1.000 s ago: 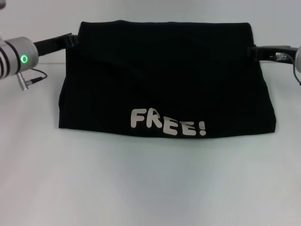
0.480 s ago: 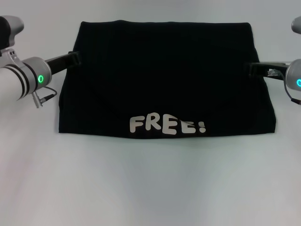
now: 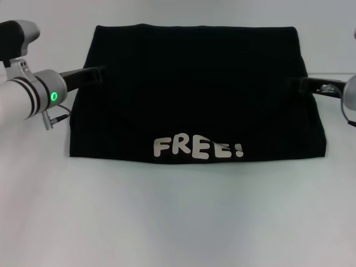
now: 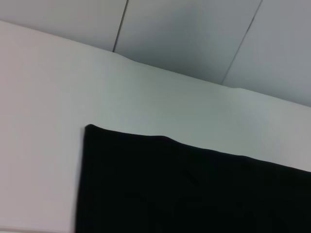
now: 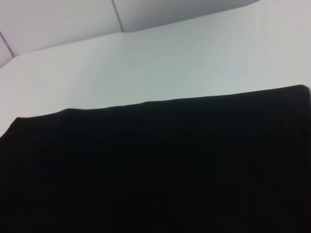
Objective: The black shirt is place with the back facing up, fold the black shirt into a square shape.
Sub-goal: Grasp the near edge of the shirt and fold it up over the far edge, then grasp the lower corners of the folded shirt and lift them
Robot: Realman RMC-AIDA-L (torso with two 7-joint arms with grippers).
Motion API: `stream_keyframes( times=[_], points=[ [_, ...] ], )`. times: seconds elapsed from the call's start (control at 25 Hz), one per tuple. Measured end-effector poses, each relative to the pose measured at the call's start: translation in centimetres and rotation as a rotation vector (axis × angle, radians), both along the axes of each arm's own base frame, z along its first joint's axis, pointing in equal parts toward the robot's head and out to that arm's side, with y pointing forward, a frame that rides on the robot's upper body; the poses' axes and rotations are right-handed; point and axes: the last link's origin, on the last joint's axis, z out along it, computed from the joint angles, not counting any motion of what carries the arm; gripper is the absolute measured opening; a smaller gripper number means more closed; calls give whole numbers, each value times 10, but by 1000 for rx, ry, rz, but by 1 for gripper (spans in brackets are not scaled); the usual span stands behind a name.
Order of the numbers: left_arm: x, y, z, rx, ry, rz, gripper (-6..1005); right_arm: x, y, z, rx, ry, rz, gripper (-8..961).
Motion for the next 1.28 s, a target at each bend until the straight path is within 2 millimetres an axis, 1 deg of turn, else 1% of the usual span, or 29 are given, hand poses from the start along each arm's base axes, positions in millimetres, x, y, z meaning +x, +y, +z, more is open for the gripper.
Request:
stream_keyframes(
  times=[0.12, 0.28, 0.56, 0.6, 0.76, 0.84, 1.0, 1.04, 1.08, 1.12, 1.16, 1.28],
  points=[
    [-8, 1, 7, 26, 14, 29, 278, 3, 0, 6, 17, 9, -6, 328],
    [-16, 2, 16, 58, 39, 62, 443, 3, 0, 12, 29, 20, -3, 419],
    [-25, 1, 29, 75, 87, 62, 643, 0, 1, 18, 32, 51, 12, 579],
    [-26, 1, 30, 76, 93, 61, 671, -1, 1, 19, 34, 63, 17, 587],
    [-35, -6, 35, 72, 93, 56, 696, -1, -2, 25, 21, 90, 40, 617],
    [-40, -14, 36, 46, 64, 35, 709, 0, -6, 26, 3, 105, 54, 618],
    [-44, -39, 39, -54, -25, -34, 703, 1, -20, 29, -68, 160, 107, 617],
    [-44, -47, 40, -91, -48, -53, 702, 0, -24, 30, -86, 175, 121, 616],
    [-44, -56, 40, -134, -72, -73, 702, 1, -34, 32, -122, 207, 151, 615],
    [-44, -63, 42, -164, -89, -84, 702, 1, -34, 32, -122, 207, 151, 615],
    [-45, -71, 44, -193, -105, -92, 702, 1, -39, 33, -137, 223, 164, 615],
    [-49, -84, 48, -225, -126, -94, 702, 4, -51, 35, -164, 261, 184, 613]
  ],
)
